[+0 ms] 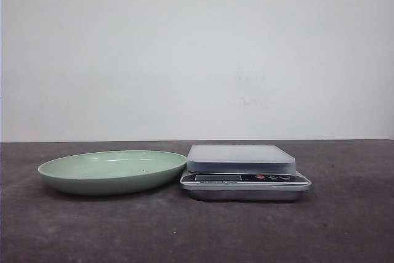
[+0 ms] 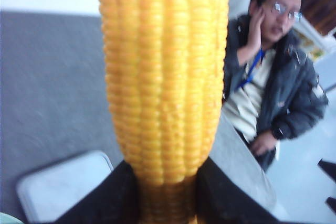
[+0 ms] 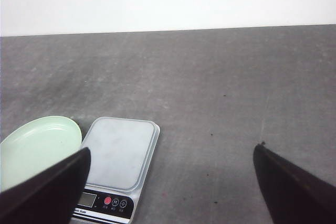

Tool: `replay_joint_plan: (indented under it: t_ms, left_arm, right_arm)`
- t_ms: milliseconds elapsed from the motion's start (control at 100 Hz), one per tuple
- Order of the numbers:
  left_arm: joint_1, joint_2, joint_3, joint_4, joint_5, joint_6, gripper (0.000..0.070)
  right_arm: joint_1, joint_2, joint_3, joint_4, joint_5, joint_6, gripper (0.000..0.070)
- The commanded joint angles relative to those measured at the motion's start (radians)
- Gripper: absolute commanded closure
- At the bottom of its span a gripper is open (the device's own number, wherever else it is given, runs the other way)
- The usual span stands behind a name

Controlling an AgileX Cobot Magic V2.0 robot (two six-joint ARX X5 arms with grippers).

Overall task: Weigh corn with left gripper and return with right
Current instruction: 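Lift the corn cob with the left gripper and carry it over the scale, then lower the corn onto the scale platform, open the left gripper, withdraw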

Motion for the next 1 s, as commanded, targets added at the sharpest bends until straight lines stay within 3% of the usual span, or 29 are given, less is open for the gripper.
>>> replay_joint_plan:
  t_ms: [0,430,770,870,990]
  left_arm:
    - [-0.028,0.072,0.019,0.003,0.002,-0.010,0.0697]
    - [-0.117,0.455,0.019,-0.003,0.003,-0.079,0.0698]
    - [-0.167,0.579,0.019,-0.029,0.002,-0.087,0.0693]
    - [-0.174,0.587,0.019,-0.032,-0.003,-0.087,0.0580]
    - [-0.174,0.587,0.019,-0.040,-0.026,-0.088,0.0328]
  right_arm:
    - [0.001,0.003,0.010,0.010,-0.002,0.011,0.0084]
    - [0.001,0.003,0.010,-0.007,0.003,0.007,0.0084]
    - [0.001,0.003,0.010,-0.093,0.006,0.007,0.0084]
    - [0.001,0.003,0.010,-0.091,0.006,0.008,0.0084]
    - [0.001,0.003,0.010,-0.088,0.006,0.008,0.0085]
